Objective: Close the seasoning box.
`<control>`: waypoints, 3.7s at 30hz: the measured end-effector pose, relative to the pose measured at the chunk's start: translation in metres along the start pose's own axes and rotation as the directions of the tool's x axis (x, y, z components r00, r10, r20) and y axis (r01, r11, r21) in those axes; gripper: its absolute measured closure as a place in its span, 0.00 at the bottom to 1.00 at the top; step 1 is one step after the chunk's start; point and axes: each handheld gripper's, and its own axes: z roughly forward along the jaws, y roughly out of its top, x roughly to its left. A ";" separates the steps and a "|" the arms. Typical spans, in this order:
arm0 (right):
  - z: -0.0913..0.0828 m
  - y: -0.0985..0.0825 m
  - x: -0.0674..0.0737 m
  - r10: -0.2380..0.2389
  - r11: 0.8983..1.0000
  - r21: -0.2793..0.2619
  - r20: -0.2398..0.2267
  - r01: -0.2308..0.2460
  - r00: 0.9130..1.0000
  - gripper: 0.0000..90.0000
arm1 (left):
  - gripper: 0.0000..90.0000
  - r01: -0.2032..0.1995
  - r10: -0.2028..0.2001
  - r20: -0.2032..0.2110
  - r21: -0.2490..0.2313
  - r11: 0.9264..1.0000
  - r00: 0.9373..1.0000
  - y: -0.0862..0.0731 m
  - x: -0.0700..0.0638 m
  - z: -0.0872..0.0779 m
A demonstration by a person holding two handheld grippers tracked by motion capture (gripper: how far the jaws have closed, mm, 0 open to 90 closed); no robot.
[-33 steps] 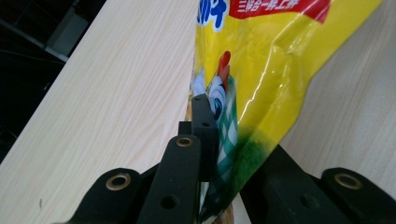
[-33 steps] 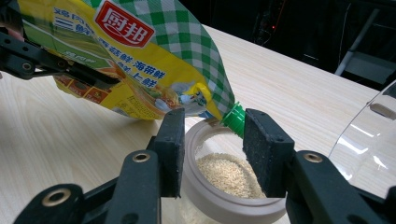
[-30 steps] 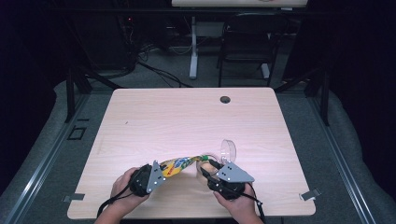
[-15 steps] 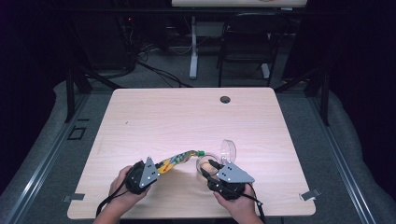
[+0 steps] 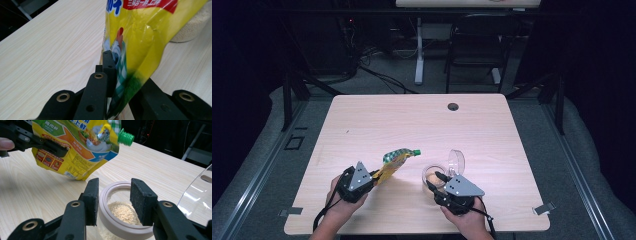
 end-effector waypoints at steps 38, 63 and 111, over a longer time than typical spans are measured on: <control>0.000 -0.001 0.000 -0.006 1.000 0.010 0.003 0.006 1.000 0.65 | 0.88 0.171 -0.173 0.026 0.043 0.984 0.985 -0.029 0.020 -0.016; 0.002 -0.002 0.000 -0.007 1.000 0.015 -0.002 0.007 1.000 0.64 | 0.78 0.428 -0.425 0.107 -0.010 0.904 0.899 -0.057 0.040 -0.025; -0.007 0.000 -0.007 0.038 0.999 0.006 -0.020 -0.038 0.999 0.61 | 0.47 0.466 -0.461 0.082 -0.056 0.883 0.884 -0.080 0.040 -0.052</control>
